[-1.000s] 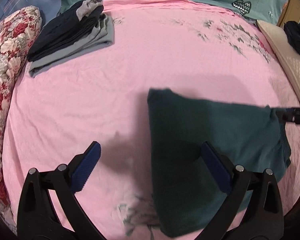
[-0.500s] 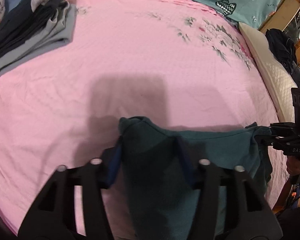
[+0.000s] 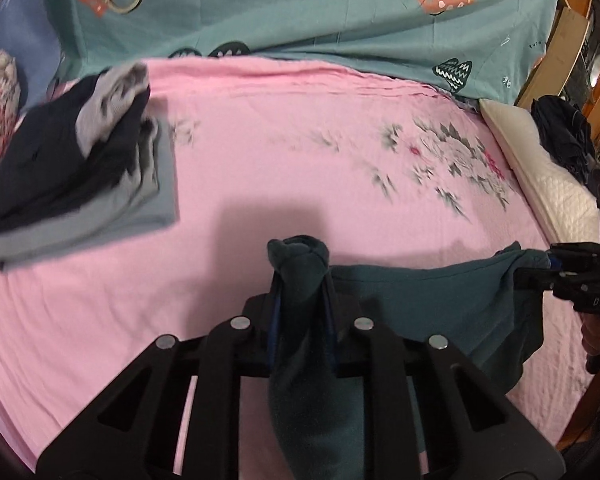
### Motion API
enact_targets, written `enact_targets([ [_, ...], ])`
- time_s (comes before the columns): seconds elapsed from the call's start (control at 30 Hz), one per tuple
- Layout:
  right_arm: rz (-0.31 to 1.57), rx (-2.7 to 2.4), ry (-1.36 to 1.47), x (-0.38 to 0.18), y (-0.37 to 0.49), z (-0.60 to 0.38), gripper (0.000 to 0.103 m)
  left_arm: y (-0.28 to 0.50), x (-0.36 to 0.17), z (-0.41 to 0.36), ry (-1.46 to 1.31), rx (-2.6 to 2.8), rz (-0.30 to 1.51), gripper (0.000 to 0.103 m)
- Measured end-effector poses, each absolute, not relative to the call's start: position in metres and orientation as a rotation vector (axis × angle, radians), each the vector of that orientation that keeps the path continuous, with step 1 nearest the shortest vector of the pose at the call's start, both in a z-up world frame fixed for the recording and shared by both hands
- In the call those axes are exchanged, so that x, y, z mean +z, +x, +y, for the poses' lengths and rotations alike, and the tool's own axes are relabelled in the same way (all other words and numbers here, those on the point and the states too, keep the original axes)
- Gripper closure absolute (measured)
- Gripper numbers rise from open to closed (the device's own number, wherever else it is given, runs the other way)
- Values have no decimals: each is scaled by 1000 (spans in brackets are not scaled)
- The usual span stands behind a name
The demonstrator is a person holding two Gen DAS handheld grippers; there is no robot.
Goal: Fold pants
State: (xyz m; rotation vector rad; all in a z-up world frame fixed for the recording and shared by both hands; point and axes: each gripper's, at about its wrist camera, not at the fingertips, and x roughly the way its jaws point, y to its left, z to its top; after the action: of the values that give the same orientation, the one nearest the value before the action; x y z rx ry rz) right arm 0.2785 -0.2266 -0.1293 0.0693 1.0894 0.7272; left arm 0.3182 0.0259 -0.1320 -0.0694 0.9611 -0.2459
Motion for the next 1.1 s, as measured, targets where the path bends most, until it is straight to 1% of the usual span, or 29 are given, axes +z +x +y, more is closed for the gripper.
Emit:
enact_targets([
  [0.1, 1077, 675, 103, -136, 309, -227, 79, 345, -147, 18, -13, -237, 963, 84],
  [0.13, 1079, 650, 106, -142, 320, -226, 79, 352, -155, 15, 4, -227, 972, 79],
  [0.17, 1083, 628, 108, -147, 328, -225, 79, 357, -164, 13, 20, -212, 988, 69],
  [0.2, 1095, 596, 118, -156, 338, -224, 79, 361, -173, 11, 32, -191, 1013, 62],
  [0.23, 1110, 568, 120, -164, 344, -223, 79, 360, -176, 12, 38, -161, 1026, 36],
  [0.3, 1148, 509, 96, -177, 349, -219, 75, 348, -169, 17, 34, -89, 1006, 15],
  [0.33, 1160, 477, 86, -179, 348, -219, 71, 342, -161, 20, 27, -75, 991, 9],
  [0.4, 1154, 404, 88, -169, 339, -224, 37, 326, -142, 25, 15, -49, 978, 3],
  [0.43, 1143, 386, 99, -159, 331, -227, 29, 316, -130, 28, 13, -21, 974, 3],
  [0.47, 1130, 374, 104, -149, 324, -229, 24, 307, -119, 30, 8, -3, 969, 3],
  [0.5, 1106, 356, 105, -134, 312, -231, 12, 297, -109, 31, 5, 12, 970, 2],
  [0.53, 1070, 346, 106, -117, 299, -232, 5, 285, -96, 30, 3, 30, 981, 2],
  [0.57, 1033, 340, 104, -99, 284, -233, 1, 273, -86, 30, -5, 34, 983, 2],
  [0.67, 984, 319, 79, -67, 247, -235, 1, 233, -57, 25, -20, 84, 941, 2],
  [0.77, 980, 317, 54, -55, 220, -232, 1, 195, -35, 20, -72, 103, 911, 2],
  [0.97, 1014, 356, 46, -49, 169, -229, 1, 147, -23, -2, -76, 80, 916, 2],
  [1.1, 997, 334, 12, -47, 139, -226, 1, 123, -23, -12, -30, 26, 920, 2],
])
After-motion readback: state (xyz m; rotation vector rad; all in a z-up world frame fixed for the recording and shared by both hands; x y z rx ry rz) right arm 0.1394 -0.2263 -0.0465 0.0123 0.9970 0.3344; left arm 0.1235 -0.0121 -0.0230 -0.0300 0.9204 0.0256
